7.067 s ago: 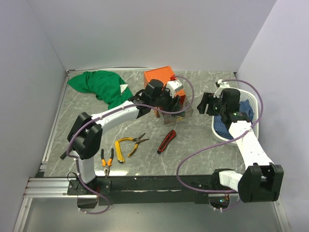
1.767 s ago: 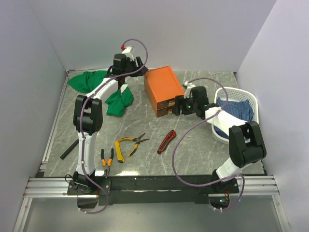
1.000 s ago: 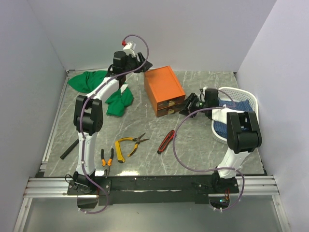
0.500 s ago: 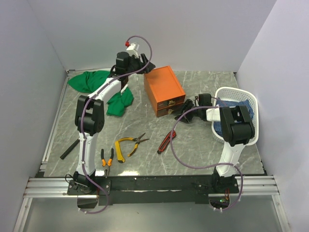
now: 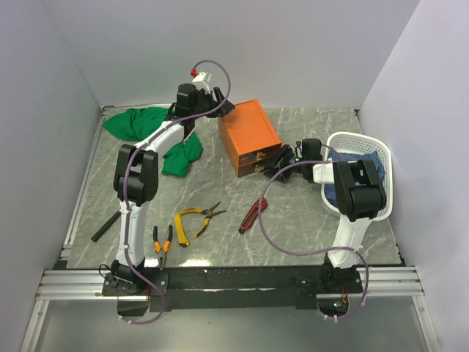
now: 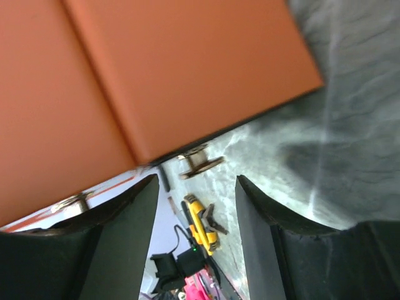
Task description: Sort the tools into containers
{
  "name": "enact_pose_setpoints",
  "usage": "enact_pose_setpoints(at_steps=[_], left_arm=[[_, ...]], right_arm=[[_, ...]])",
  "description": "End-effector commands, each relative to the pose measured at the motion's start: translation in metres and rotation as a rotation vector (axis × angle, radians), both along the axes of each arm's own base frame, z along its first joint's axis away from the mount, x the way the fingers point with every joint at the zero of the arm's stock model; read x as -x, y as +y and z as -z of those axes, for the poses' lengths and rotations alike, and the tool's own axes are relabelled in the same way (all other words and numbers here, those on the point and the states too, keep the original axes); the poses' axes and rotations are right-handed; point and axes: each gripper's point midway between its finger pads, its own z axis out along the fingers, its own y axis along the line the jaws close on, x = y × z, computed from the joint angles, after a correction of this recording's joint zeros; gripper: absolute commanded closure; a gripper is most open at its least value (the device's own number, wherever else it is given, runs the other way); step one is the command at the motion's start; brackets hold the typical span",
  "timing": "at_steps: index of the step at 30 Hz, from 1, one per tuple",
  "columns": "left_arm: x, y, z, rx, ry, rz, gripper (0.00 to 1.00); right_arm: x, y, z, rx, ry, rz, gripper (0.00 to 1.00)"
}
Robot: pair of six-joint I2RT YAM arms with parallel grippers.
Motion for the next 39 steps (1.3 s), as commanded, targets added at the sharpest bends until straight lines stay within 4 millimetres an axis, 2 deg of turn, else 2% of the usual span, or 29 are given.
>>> enact_pose_setpoints(at_steps=[1,8,9,12,14,16,20,26,30,35,39], left_arm=[[0.006,-0.002,-0.052,0.044,-0.099,0.019,0.34],[0.004,-0.002,-0.05,0.038,-0.098,0.014,0.34],[0.004,-0.002,-0.048,0.039,-0.093,0.013,0.34],[0.004,-0.004,-0.044,0.044,-0.082,0.02,0.34],[0.003,-0.005,-0.044,0.047,-0.079,0.021,0.34],[0.003,-0.008,-0.038,0.055,-0.064,0.027,0.34],[0.001,-0.011,-0.035,0.063,-0.061,0.021,0.35],[-0.001,-0.016,-0.041,0.067,-0.076,0.021,0.35],[-0.003,-0.017,-0.047,0.061,-0.095,0.012,0.35],[0.005,-0.021,-0.063,0.059,-0.115,0.015,0.35],[0.013,-0.019,-0.068,0.06,-0.104,0.014,0.35]], right_arm=[[-0.012,0.001,0.007,0.119,0.019,0.005,0.41],[-0.002,-0.005,0.03,0.217,0.126,0.052,0.5],[0.0,-0.008,0.035,0.253,0.141,0.049,0.54],[0.008,-0.016,0.038,0.323,0.164,0.035,0.62],[0.014,-0.02,0.033,0.358,0.163,0.021,0.65],[0.027,-0.028,0.037,0.394,0.184,0.003,0.67],[0.037,-0.035,0.03,0.391,0.167,0.007,0.69],[0.055,-0.041,0.024,0.427,0.15,-0.015,0.69],[0.074,-0.055,0.032,0.443,0.177,-0.006,0.69],[0.088,-0.063,0.029,0.452,0.17,0.018,0.69],[0.103,-0.069,0.031,0.477,0.161,0.016,0.7]])
